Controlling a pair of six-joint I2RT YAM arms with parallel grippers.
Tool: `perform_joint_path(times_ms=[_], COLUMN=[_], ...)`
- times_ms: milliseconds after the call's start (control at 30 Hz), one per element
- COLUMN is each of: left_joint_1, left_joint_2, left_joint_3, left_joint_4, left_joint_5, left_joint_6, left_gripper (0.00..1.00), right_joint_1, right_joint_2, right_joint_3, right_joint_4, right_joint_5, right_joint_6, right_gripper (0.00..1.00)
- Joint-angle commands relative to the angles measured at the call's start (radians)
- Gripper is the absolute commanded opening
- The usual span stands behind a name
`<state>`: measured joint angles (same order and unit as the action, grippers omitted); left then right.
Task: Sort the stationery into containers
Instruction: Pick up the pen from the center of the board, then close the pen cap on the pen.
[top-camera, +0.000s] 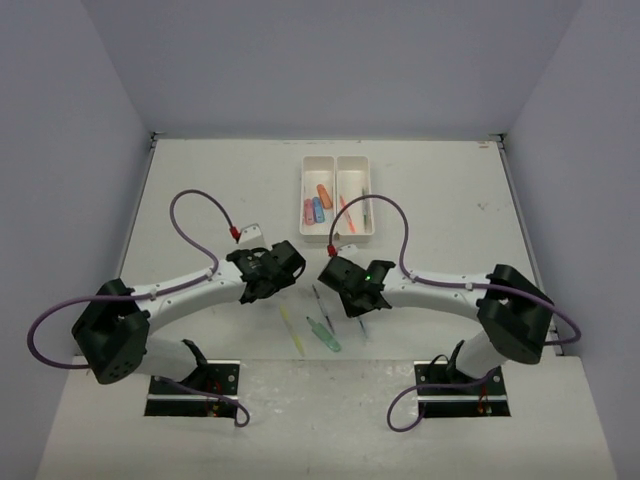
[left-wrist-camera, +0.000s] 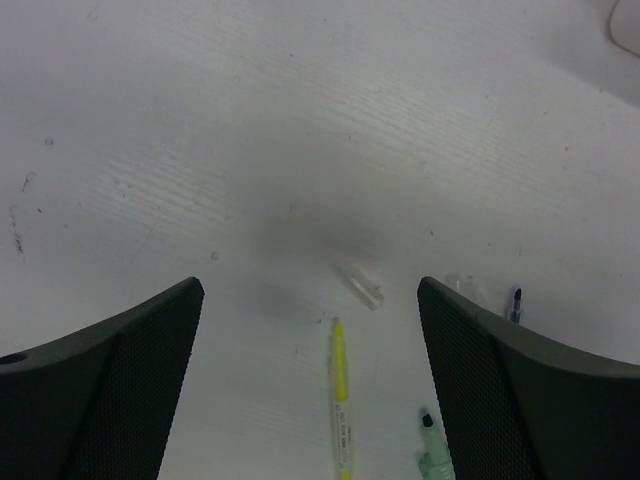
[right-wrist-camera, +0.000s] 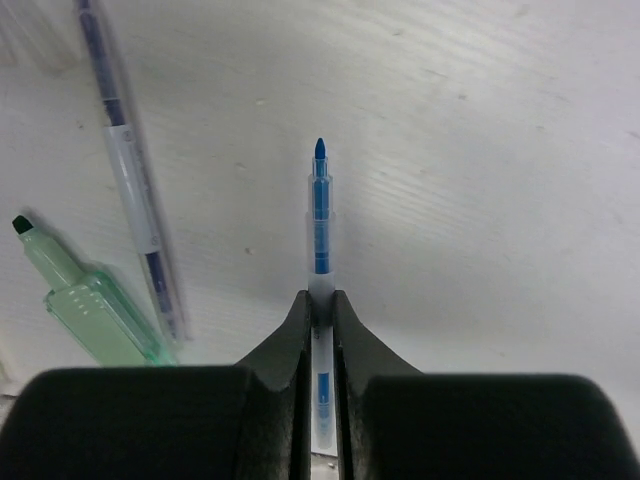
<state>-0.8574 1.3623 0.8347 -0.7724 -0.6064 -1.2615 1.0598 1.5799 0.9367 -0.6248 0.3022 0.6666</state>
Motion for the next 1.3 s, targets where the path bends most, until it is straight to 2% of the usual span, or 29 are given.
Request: perform_joint_path(times_ms=[0, 133, 267, 400, 500, 800, 1267], left_joint_1=[0.004, 0.0, 0.001, 0.001, 0.004, 0.011, 0.025], left_joint_2=[0.025, 0.066, 0.074, 0.054, 0.074, 0.268, 0.27], left_joint_3=[0.03, 0.05, 0.061, 0.045, 0.047, 0.159, 0.127], left_joint_4=[0.026, 0.015, -0.078, -0.054, -0.014, -0.022, -0.019], left_joint_5=[0.06, 0.062, 0.06, 0.103, 0.127, 0.163, 0.145], left_joint_6=[-0.091, -0.032, -0.159, -0.241, -0.286, -0.291, -0.304], left_gripper=[0.87, 0.83, 0.69, 0.6, 0.46, 0.4, 0.35], right_joint_1=[-0.039, -0.057, -0.076, -0.082, -0.081, -0.083, -0.084], right_joint_2=[-0.161, -0.231, -0.279, -0.282, -0.287, -0.349, -0.365], right_joint_3=[-0.017, -0.033, -0.056, -0.061, -0.063, -0.105, -0.11], right_joint_4=[-0.058, -0.064, -0.062, -0.061, -0.061, -0.053, -0.049], right_joint_5=[0.103, 0.109, 0.113, 0.117, 0.11, 0.101, 0.102], right_joint_6=[0.034, 0.027, 0.021, 0.019, 0.013, -0.001, -0.012], right_gripper=[0.0, 0.0, 0.0, 0.0, 0.0, 0.0, 0.0])
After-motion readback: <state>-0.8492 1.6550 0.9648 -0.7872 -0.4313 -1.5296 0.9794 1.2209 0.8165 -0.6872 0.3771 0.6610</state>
